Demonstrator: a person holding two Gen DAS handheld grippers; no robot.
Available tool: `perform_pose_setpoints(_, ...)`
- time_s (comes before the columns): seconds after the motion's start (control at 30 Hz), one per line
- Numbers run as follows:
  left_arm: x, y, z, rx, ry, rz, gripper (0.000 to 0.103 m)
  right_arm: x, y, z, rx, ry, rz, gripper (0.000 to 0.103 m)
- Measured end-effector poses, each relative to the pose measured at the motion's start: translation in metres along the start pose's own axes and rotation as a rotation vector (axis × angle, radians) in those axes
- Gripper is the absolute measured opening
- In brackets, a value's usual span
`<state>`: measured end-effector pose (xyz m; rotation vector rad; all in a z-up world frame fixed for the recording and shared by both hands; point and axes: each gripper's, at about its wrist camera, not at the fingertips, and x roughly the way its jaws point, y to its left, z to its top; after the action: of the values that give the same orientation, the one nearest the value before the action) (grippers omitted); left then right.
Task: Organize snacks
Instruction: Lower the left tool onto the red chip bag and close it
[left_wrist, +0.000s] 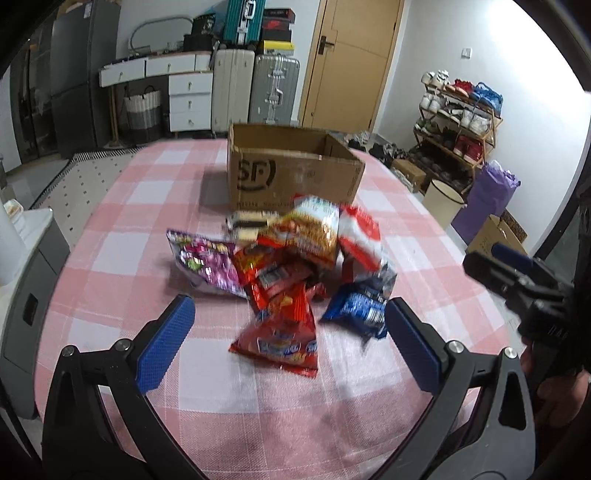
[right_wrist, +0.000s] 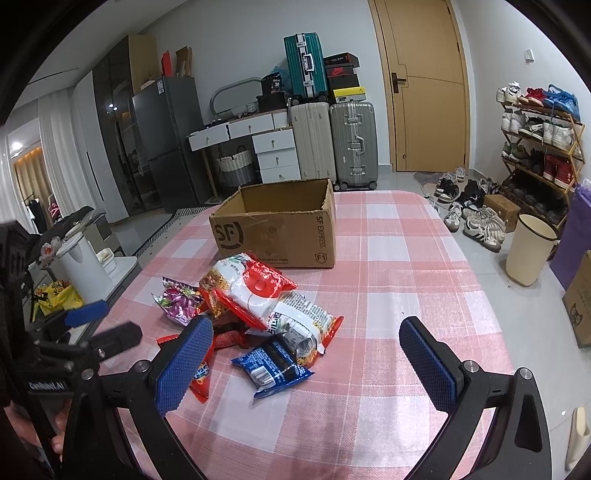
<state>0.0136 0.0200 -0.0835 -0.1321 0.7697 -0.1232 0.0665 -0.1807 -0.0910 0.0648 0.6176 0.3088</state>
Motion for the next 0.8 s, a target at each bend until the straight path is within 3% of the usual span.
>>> perform_pose_setpoints(0.53, 0.074, 0.015, -0.016, -0.033, 0.112, -0.062, 0.098, 0.034, -0.013, -0.014, 0.023, 0.070, 0.005, 0.103)
perform_pose_setpoints(0.63, 0.082, 0.014, -0.014, -0.030, 0.123, -0.076, 0.092, 0.041, -0.017, -0.017, 0.032, 0.084, 0.005, 0.103)
perform_pose_setpoints(0.8, 0.099, 0.014, -0.014, -0.033, 0.160, -0.106, 0.067, 0.050, -0.022, -0.019, 0.043, 0.100, 0.012, 0.103)
